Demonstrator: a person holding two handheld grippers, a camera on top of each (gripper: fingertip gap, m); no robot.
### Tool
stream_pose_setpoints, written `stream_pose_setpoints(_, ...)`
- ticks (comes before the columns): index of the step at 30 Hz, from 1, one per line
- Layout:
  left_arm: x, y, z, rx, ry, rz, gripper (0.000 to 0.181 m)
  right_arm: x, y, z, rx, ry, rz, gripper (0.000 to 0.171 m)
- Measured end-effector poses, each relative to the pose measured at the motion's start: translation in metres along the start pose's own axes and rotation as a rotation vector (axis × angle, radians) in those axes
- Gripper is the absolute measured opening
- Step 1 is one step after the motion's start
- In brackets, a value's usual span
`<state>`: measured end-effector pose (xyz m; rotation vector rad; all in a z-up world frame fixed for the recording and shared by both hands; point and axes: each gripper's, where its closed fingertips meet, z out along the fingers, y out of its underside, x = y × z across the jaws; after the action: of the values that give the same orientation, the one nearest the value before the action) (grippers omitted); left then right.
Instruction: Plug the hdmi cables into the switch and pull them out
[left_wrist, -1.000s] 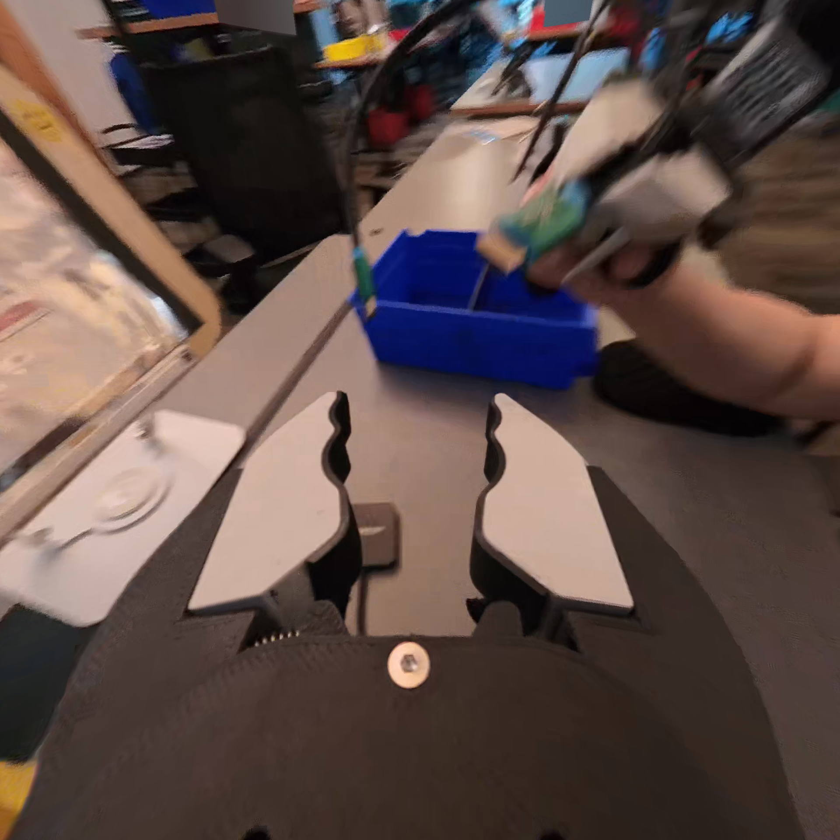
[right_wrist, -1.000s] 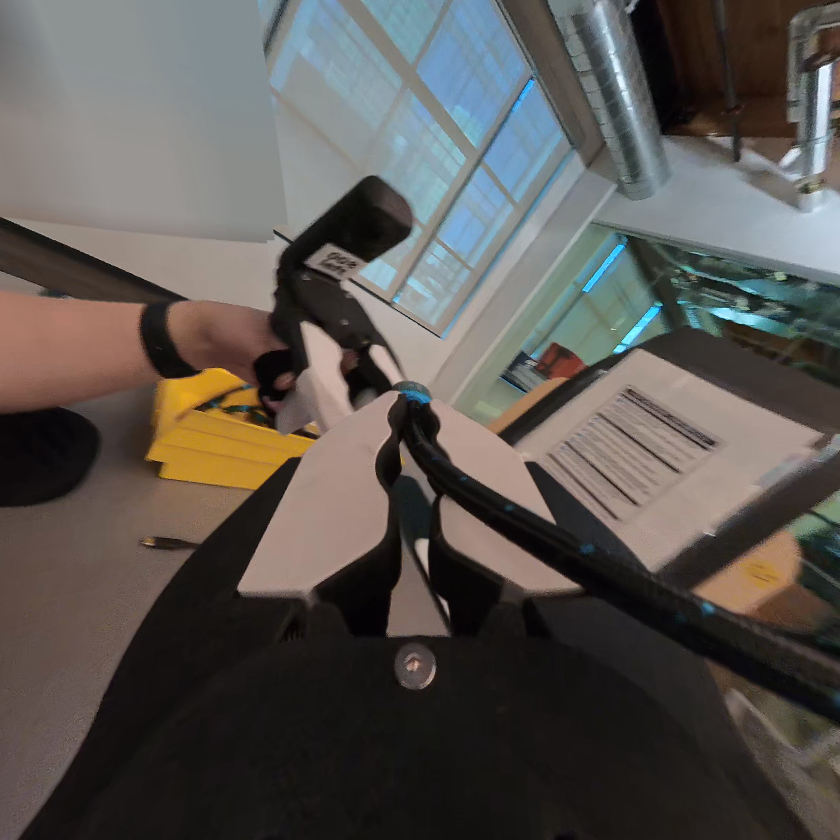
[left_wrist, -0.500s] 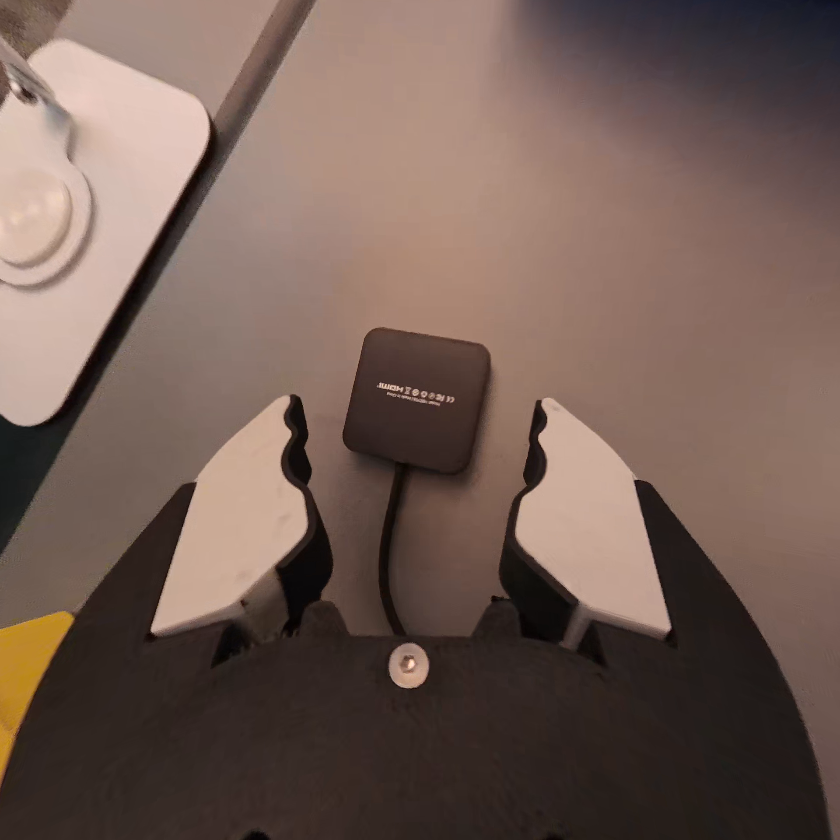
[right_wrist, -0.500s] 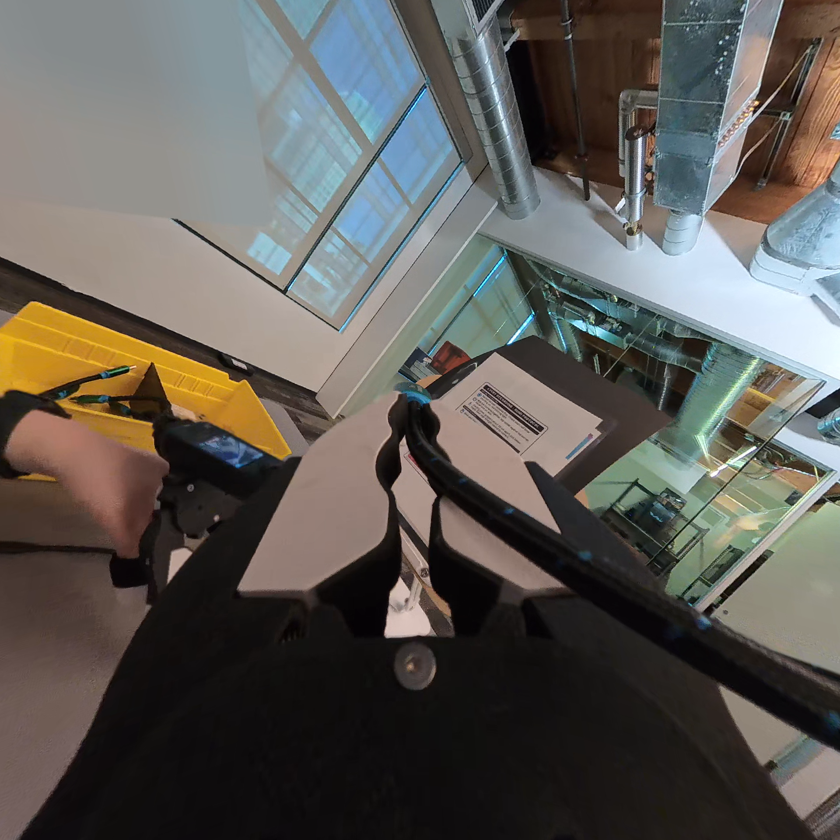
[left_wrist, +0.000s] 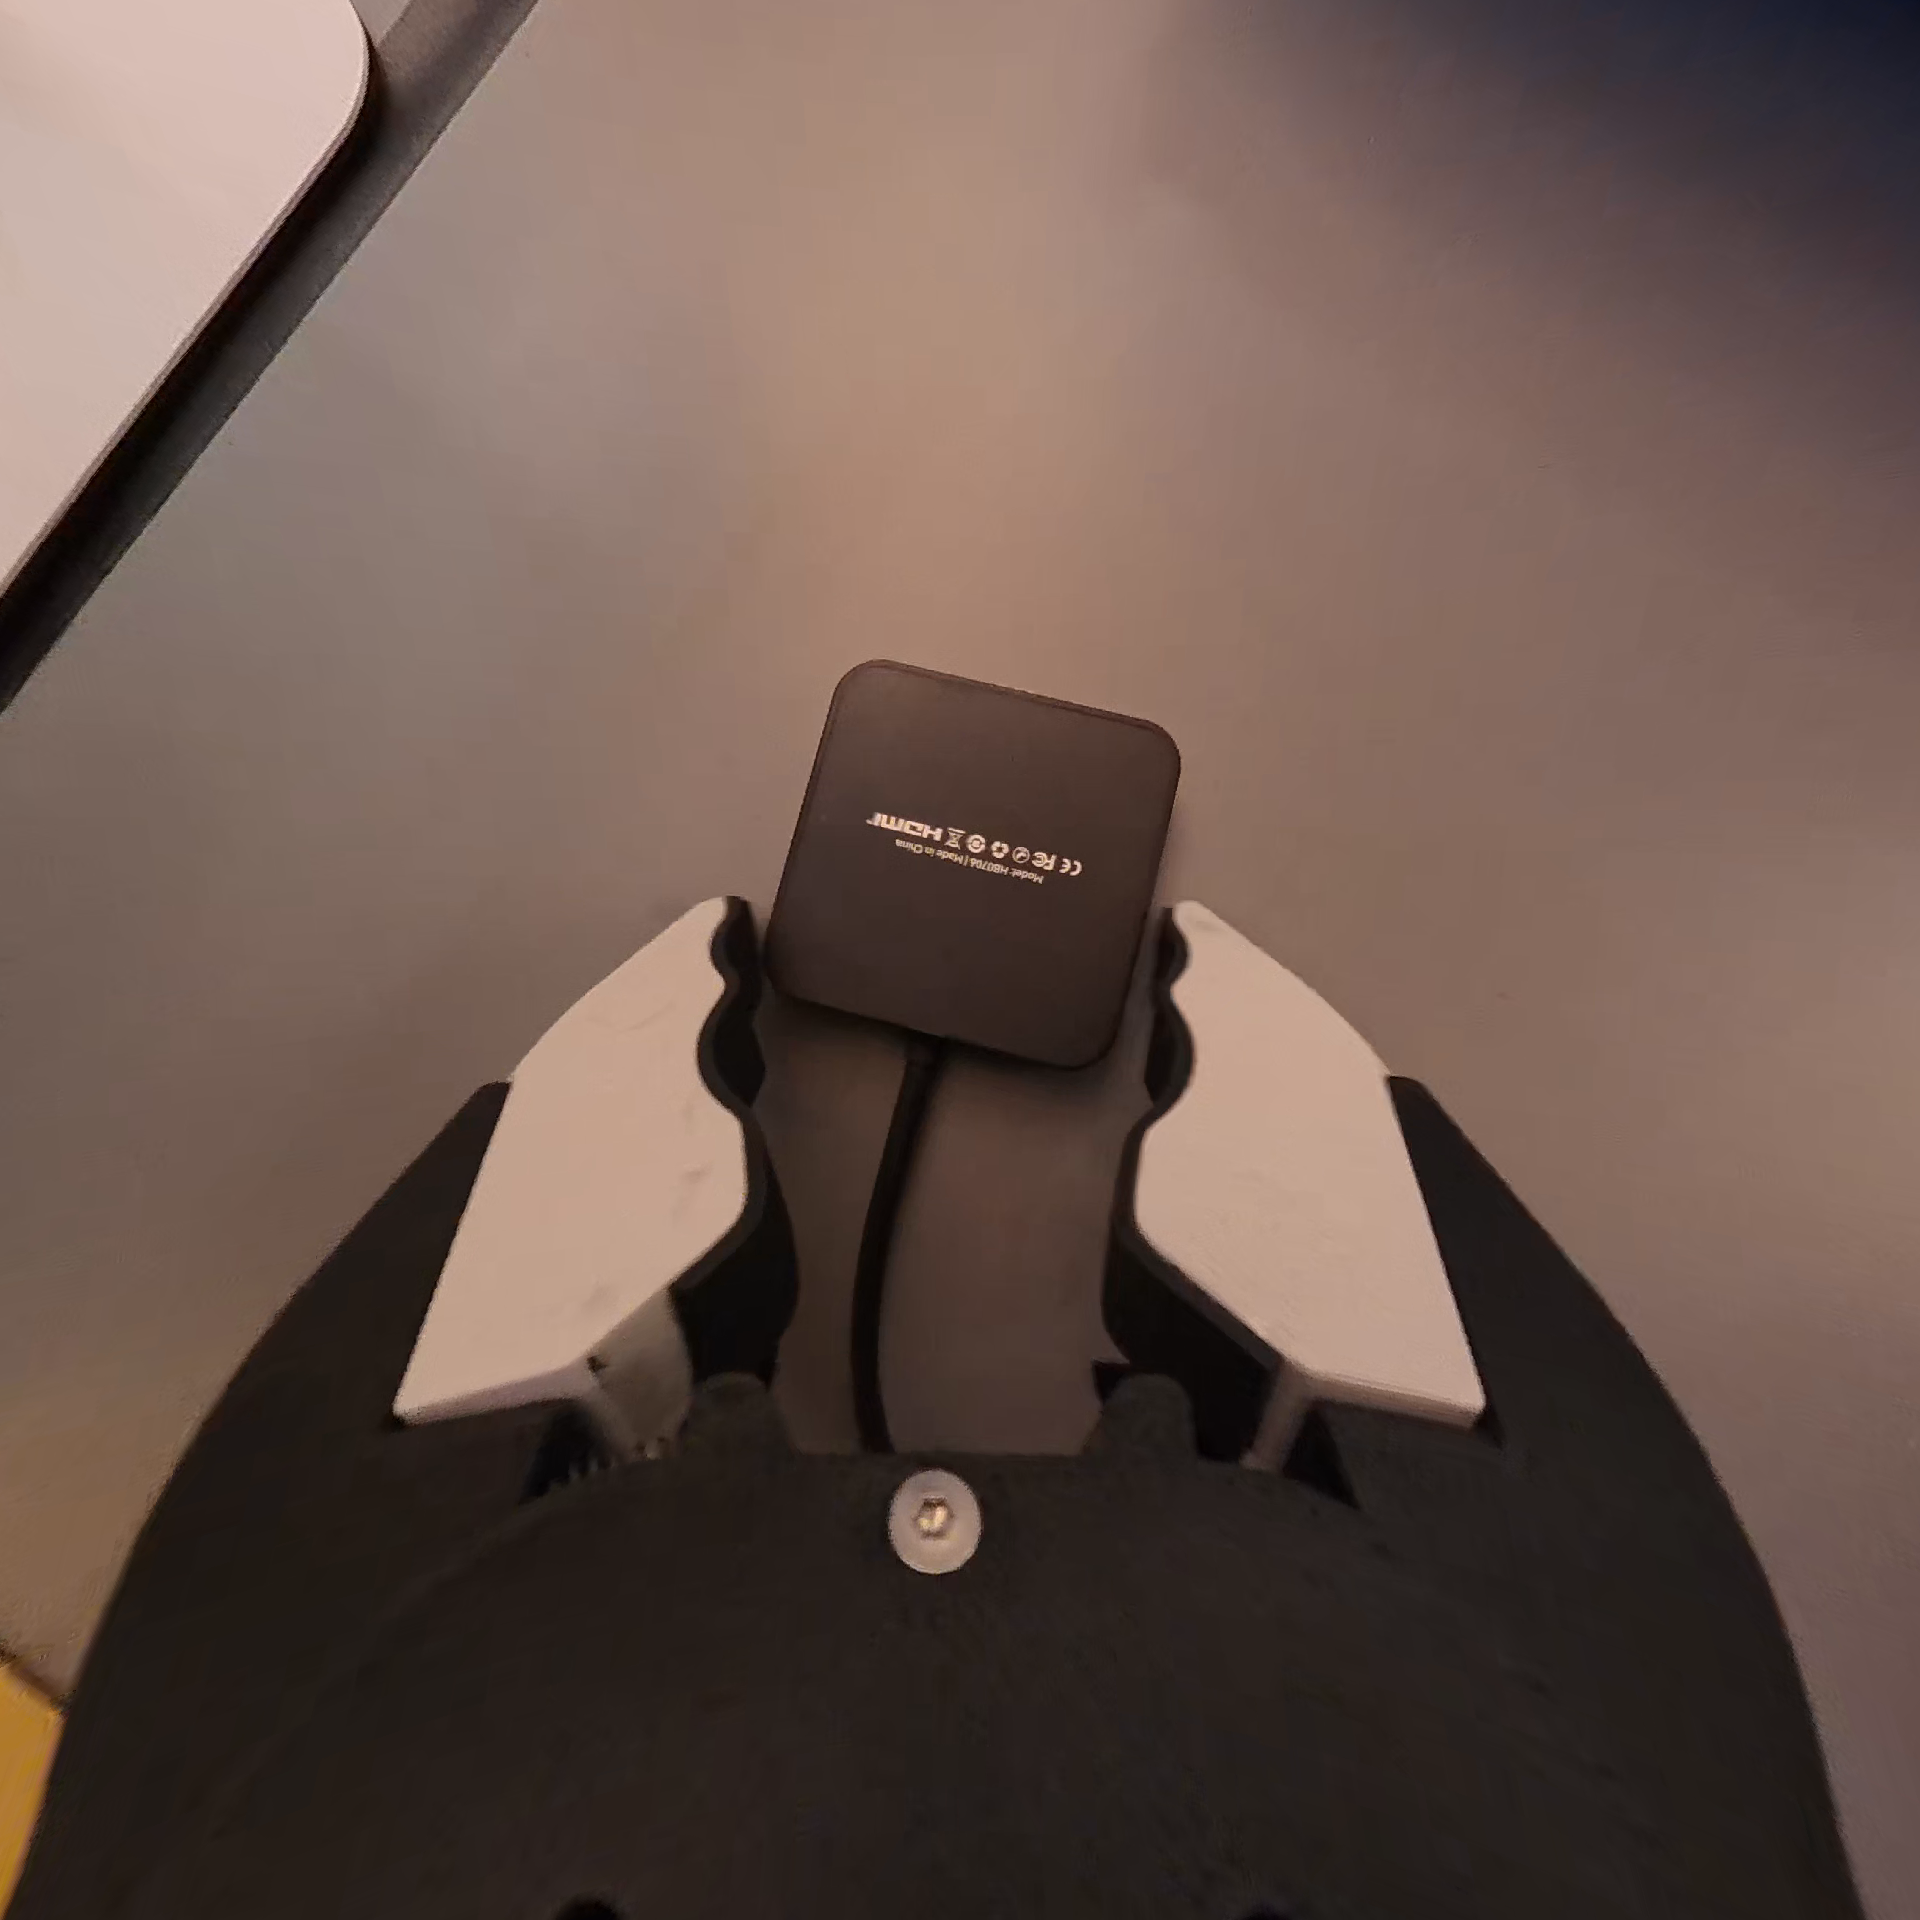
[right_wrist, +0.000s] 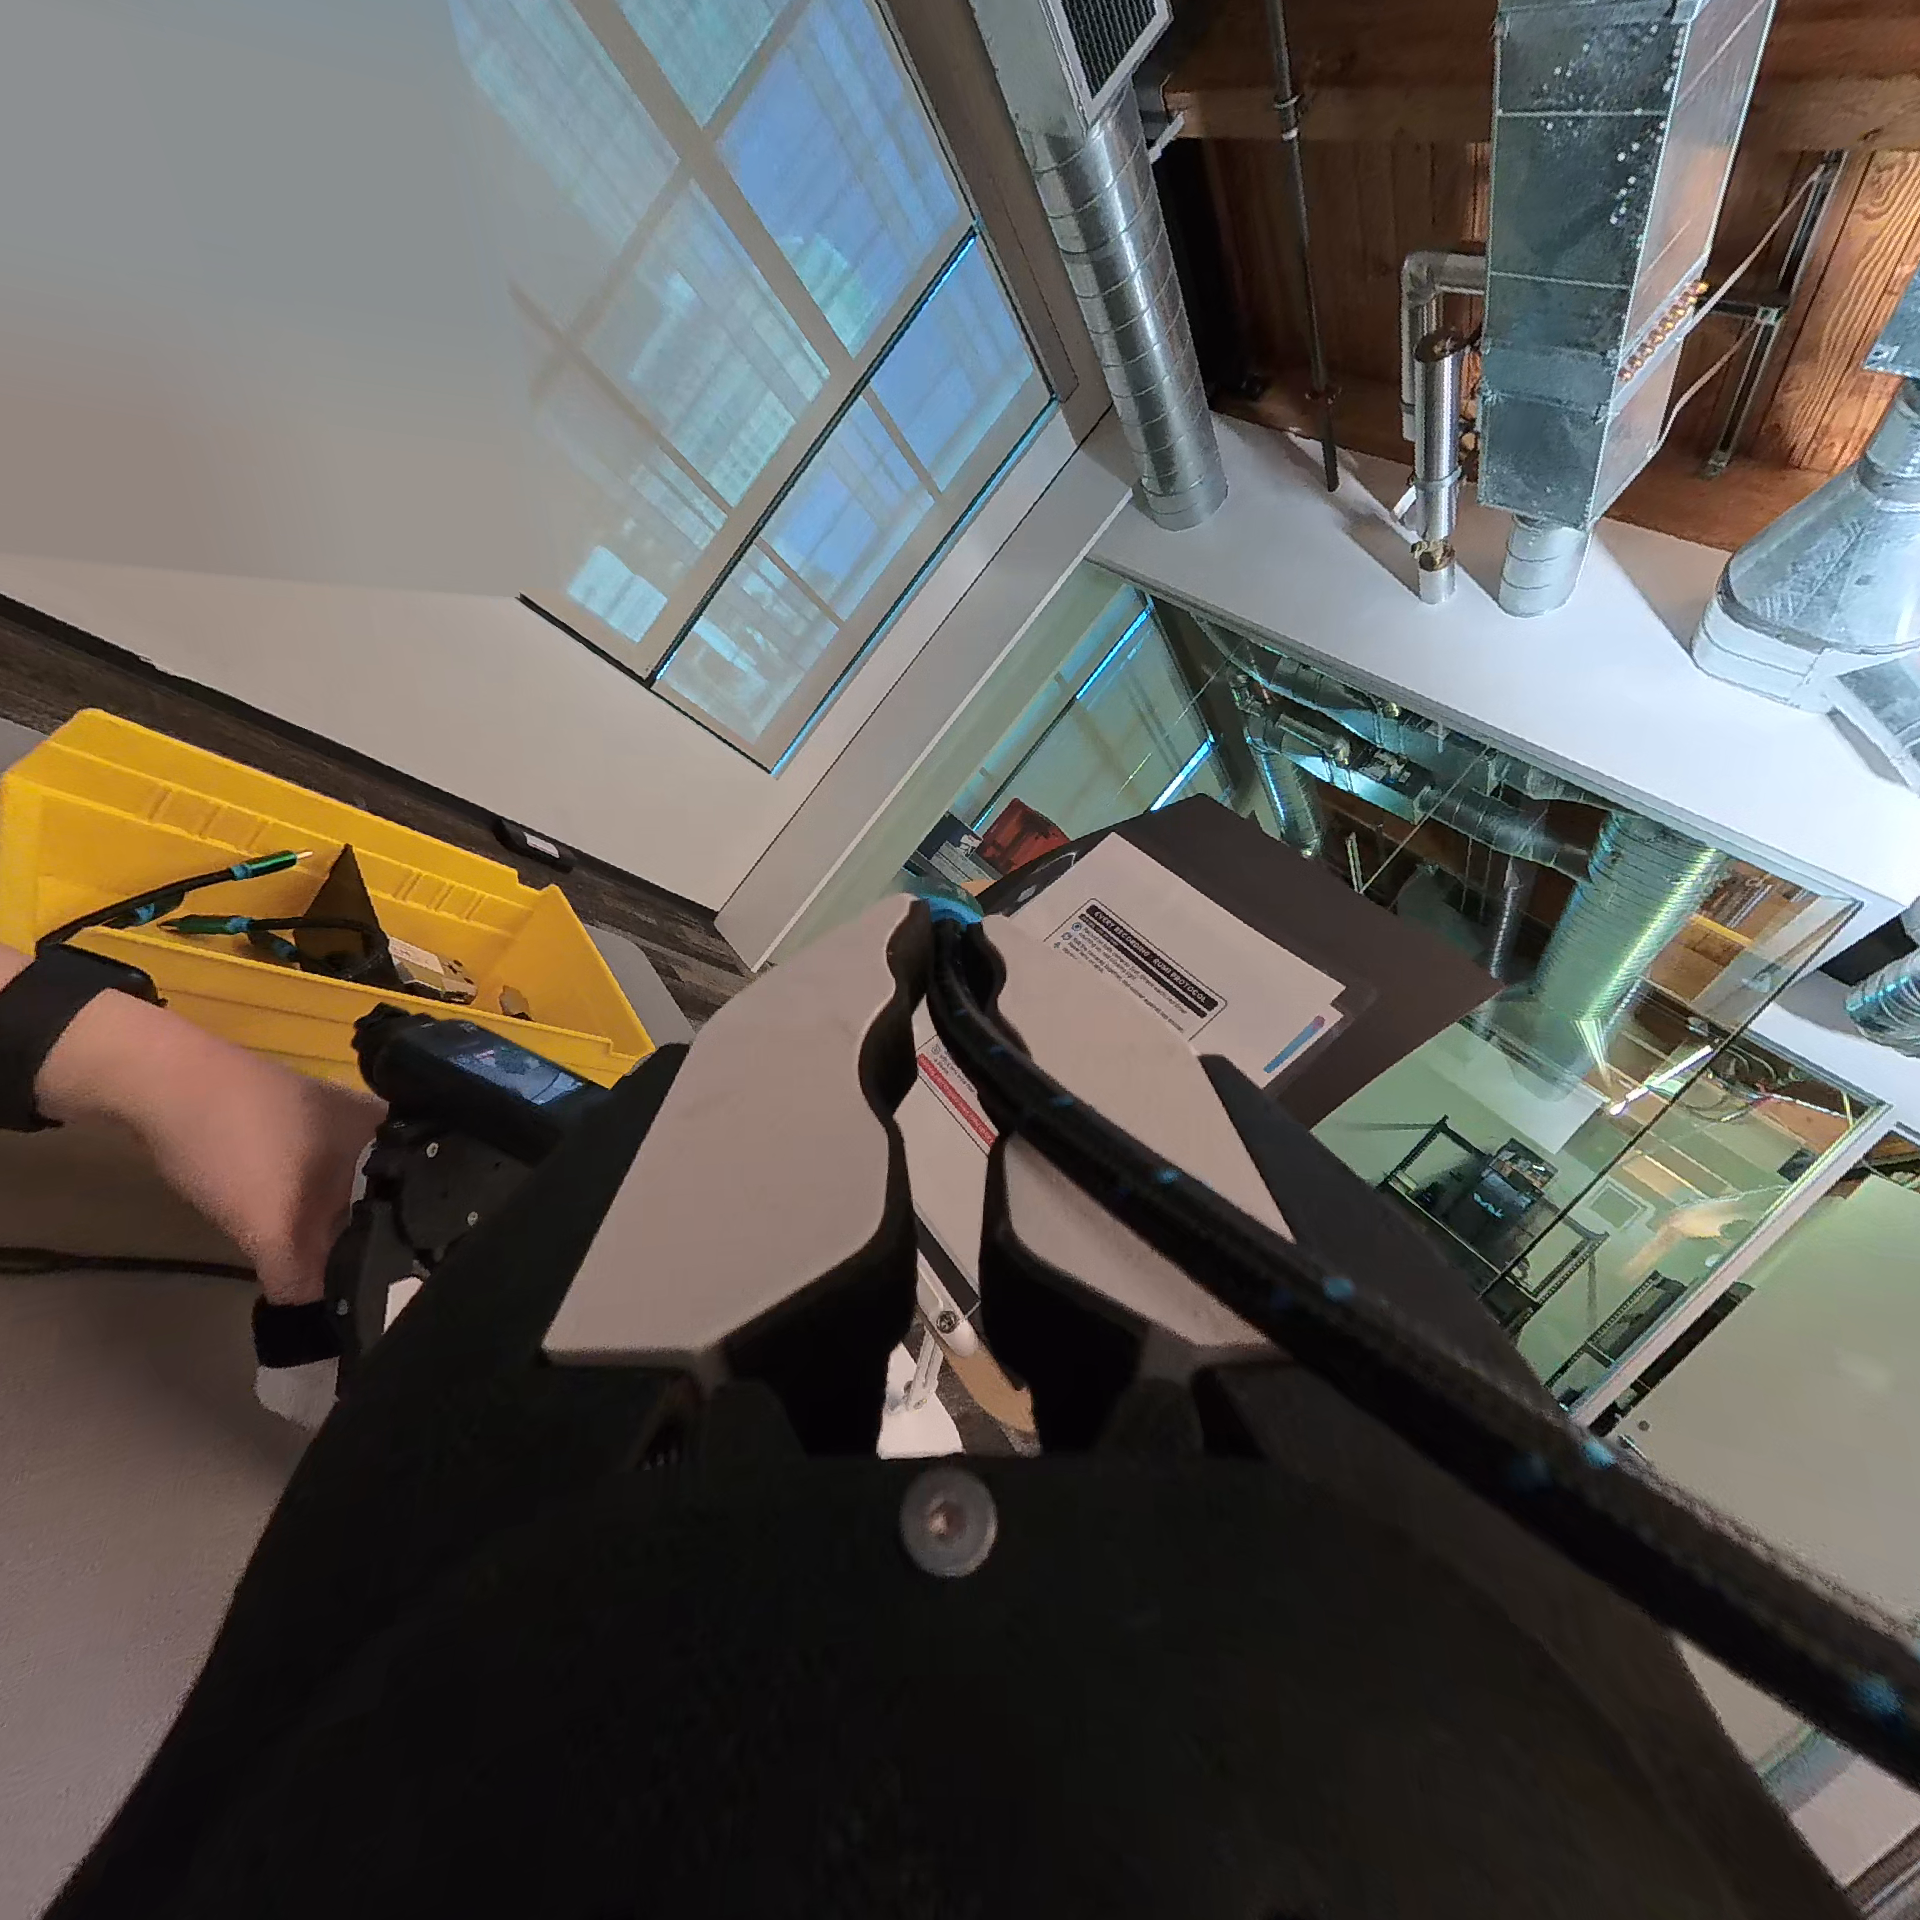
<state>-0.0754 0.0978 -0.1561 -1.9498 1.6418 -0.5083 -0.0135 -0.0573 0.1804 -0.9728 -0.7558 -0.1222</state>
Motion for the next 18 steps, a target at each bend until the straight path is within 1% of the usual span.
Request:
stream_pose_setpoints(1,0.003,0.001,0.001,0.007,0.023,-0.018,0.084,0.000,0.000,0.000,0.000,-0.002,0.001,0.007)
stream_pose_setpoints(2,0.006,0.001,0.003,0.017,0.040,-0.021,0.090,0.000,-0.001,0.000,-0.001,-0.002,0.002,0.007)
stream_pose_setpoints(5,0.010,-0.001,0.003,0.038,0.055,-0.007,0.079,0.000,0.000,0.000,-0.005,-0.007,0.004,0.008)
stream_pose_setpoints(8,0.010,-0.002,0.003,-0.001,0.050,-0.017,0.069,-0.002,0.004,0.002,-0.017,-0.014,0.008,0.007)
stream_pose_setpoints(10,0.010,-0.002,0.004,-0.031,0.046,-0.033,0.068,-0.004,0.009,0.004,-0.032,-0.023,0.019,0.008)
stream_pose_setpoints(12,0.010,-0.006,0.002,-0.020,0.056,-0.068,0.068,-0.006,0.016,0.007,-0.057,-0.027,0.024,0.007)
stream_pose_setpoints(15,0.010,-0.021,-0.009,0.064,0.103,-0.143,0.068,-0.011,0.030,0.013,-0.105,-0.036,0.031,0.008)
stream_pose_setpoints(18,0.005,-0.048,-0.038,0.216,0.127,-0.224,0.068,-0.022,0.047,0.021,-0.167,-0.055,0.023,0.009)
